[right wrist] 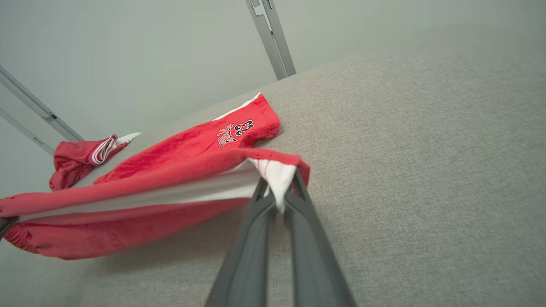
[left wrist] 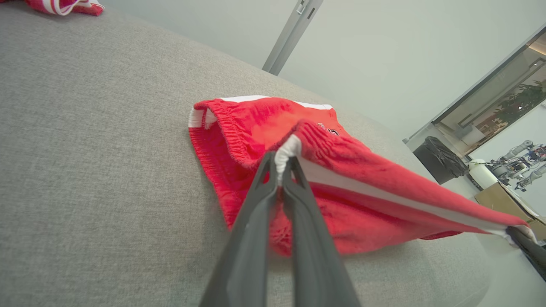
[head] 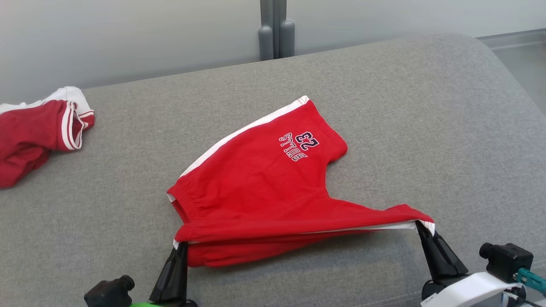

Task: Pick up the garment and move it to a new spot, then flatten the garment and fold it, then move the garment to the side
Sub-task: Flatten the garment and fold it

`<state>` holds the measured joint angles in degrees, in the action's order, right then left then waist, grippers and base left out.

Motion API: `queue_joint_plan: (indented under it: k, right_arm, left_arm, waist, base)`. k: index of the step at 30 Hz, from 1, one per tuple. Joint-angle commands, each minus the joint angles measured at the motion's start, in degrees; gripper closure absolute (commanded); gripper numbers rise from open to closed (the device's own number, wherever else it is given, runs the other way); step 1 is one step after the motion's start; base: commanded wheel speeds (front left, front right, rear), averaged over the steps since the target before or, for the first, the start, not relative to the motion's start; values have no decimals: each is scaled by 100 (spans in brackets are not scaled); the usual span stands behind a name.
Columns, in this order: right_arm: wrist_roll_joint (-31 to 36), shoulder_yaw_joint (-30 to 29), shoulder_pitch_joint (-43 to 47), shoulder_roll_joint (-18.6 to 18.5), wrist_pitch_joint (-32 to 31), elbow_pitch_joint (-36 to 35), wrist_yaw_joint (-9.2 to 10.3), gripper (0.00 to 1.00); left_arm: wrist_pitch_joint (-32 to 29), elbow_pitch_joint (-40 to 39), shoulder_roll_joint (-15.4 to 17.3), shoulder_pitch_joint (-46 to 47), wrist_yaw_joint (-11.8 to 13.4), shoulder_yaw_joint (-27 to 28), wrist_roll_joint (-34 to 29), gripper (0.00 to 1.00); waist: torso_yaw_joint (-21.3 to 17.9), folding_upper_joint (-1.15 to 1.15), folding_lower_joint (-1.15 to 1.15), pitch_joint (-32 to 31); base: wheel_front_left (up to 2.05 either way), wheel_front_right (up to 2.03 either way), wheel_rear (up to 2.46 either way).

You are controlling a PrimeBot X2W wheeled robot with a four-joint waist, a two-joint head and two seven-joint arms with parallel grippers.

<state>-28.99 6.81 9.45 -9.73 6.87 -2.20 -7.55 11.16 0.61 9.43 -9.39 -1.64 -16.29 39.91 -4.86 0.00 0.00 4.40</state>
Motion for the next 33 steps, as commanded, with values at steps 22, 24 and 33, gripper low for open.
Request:
queue_joint_plan:
  k: [22, 24, 33]
  right_arm:
    - [-474, 402, -2811, -702, -786, 1996, 12, 100]
    - [-529, 524, -3149, -768, -870, 2209, 12, 100]
    - [-912, 1011, -4576, -991, -1171, 3259, 12, 100]
  left_arm:
    - [-42, 2253, -583, 2406, -94, -167, 630, 100]
    - [-31, 2447, -603, 2611, -62, -169, 756, 100]
    - [74, 3125, -640, 3559, 153, -581, 1017, 100]
  waist:
    - [821, 0, 0, 559]
    - [889, 0, 0, 652]
    - [1160, 0, 0, 1126]
  base:
    - [0, 0, 0]
    - [0, 0, 0]
    - [0, 0, 0]
